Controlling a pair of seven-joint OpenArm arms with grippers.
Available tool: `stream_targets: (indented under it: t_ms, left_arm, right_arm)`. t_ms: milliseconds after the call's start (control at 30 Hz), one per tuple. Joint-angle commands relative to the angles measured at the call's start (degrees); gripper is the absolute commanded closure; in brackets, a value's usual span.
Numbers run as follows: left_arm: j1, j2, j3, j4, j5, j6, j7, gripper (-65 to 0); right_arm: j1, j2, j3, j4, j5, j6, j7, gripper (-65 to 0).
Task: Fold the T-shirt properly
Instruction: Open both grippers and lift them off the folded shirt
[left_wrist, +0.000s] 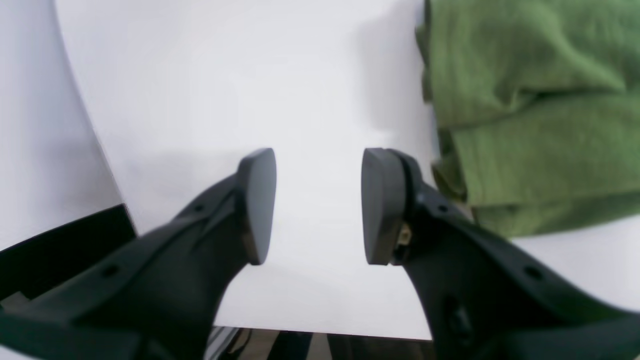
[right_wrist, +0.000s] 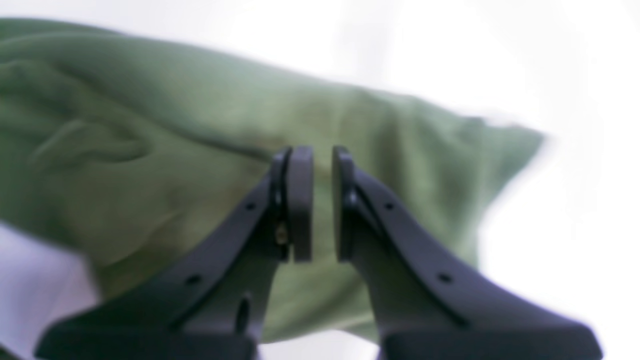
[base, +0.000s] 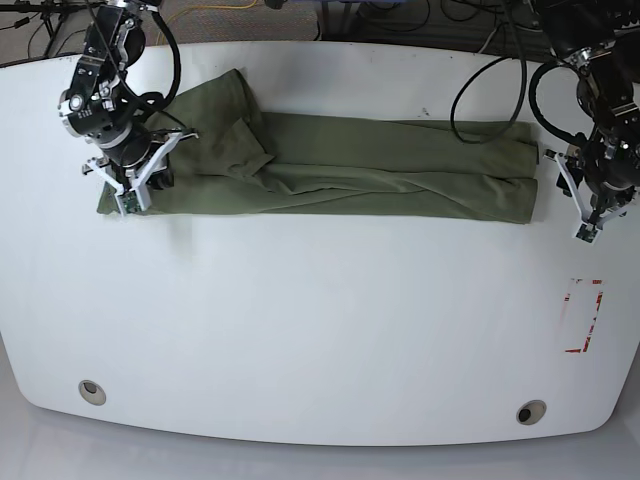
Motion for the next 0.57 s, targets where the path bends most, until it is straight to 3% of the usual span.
stream_targets:
  t_ms: [0, 200, 533]
  left_arm:
    - [0.7, -0.9, -1.3, 2.0, 0.1, -0.1, -0.7, -24.9]
    - [1.3, 1.3, -1.8, 2.6, 0.3, -0.1, -0.8, -24.9]
    - [1.2, 1.3, -1.7, 2.6, 0.5, -0.1, -0.9, -24.9]
  right_arm:
    - [-1.4, 0.3, -1.8, 1.1, 0.4, 0.0, 1.2, -6.2]
    - [-2.0, 0.2, -4.0, 1.1, 0.4, -0.1, 1.3, -6.0]
    - [-2.2, -2.0, -4.2, 1.0, 0.0, -0.1, 1.3, -6.0]
